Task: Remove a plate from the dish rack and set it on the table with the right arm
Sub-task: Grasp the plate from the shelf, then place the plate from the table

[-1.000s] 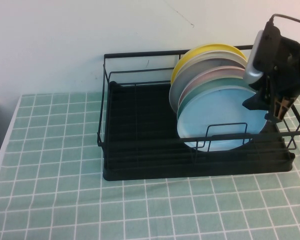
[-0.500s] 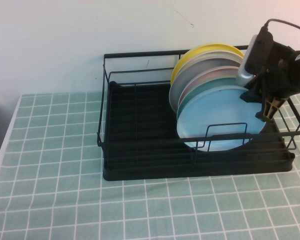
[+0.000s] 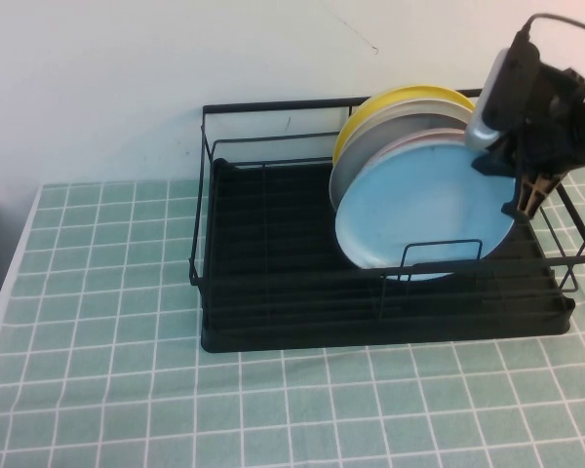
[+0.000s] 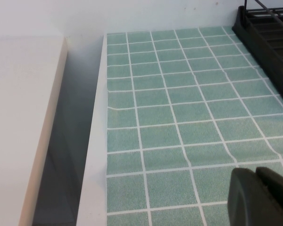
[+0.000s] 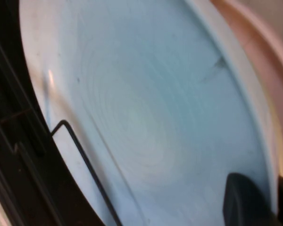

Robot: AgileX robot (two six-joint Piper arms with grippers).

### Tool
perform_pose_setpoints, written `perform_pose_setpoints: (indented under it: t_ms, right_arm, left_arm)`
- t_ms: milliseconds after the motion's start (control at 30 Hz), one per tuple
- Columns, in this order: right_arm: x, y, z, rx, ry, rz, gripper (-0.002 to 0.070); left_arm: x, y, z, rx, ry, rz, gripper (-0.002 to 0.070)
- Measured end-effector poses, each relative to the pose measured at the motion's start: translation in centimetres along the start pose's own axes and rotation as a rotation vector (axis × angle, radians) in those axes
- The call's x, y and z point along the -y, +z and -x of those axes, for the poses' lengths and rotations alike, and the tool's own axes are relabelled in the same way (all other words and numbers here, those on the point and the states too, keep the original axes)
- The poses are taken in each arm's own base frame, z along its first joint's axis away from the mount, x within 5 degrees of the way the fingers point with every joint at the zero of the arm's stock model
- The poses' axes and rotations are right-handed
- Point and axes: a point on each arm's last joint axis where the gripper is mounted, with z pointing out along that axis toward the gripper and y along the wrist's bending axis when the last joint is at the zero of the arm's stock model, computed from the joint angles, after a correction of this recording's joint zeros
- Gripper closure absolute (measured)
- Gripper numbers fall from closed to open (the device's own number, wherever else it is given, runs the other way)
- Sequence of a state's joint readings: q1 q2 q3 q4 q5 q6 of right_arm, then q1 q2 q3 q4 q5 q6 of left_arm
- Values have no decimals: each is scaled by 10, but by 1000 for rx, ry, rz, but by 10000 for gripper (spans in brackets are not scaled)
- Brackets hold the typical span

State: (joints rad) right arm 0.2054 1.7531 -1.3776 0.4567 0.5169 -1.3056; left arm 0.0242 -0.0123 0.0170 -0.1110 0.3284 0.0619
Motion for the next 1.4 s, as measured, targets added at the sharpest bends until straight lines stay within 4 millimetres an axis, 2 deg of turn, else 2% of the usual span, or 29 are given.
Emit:
perform_pose_setpoints:
  t_ms: [233, 400, 600, 733, 800, 867, 933, 1000, 1133, 1300, 1400]
  right_arm:
    - [11, -45, 26, 93, -23, -79, 615]
    - [15, -84, 47, 201, -10, -138, 615]
    - [3, -153, 68, 351, 186, -141, 615]
    - [-15, -199, 69, 345, 316, -92, 615]
    - [-26, -215, 62, 260, 391, -67, 615]
    - [-36, -224, 49, 114, 443, -44, 615]
    - [-44, -225, 34, -35, 514, -16, 615]
    - [-52, -218, 20, -164, 553, 24, 615]
    - [-79, -180, -13, -345, 624, 152, 616]
    - [-115, -129, -53, -382, 723, 215, 616]
    - [-125, -106, -68, -355, 770, 190, 616]
  left_arm:
    - [0, 0, 0, 1, 0, 0, 678]
    - [0, 0, 0, 0, 0, 0, 678]
    - [0, 0, 0, 0, -2, 0, 678]
    - [0, 0, 0, 0, -2, 0, 678]
    - [0, 0, 0, 0, -2, 0, 678]
    - [0, 0, 0, 0, -2, 0, 678]
    - [0, 0, 0, 0, -2, 0, 678]
    - [0, 0, 0, 0, -2, 0, 678]
    - [0, 0, 0, 0, -2, 0, 678]
    - [0, 0, 0, 0, -2, 0, 678]
    - [0, 0, 0, 0, -2, 0, 678]
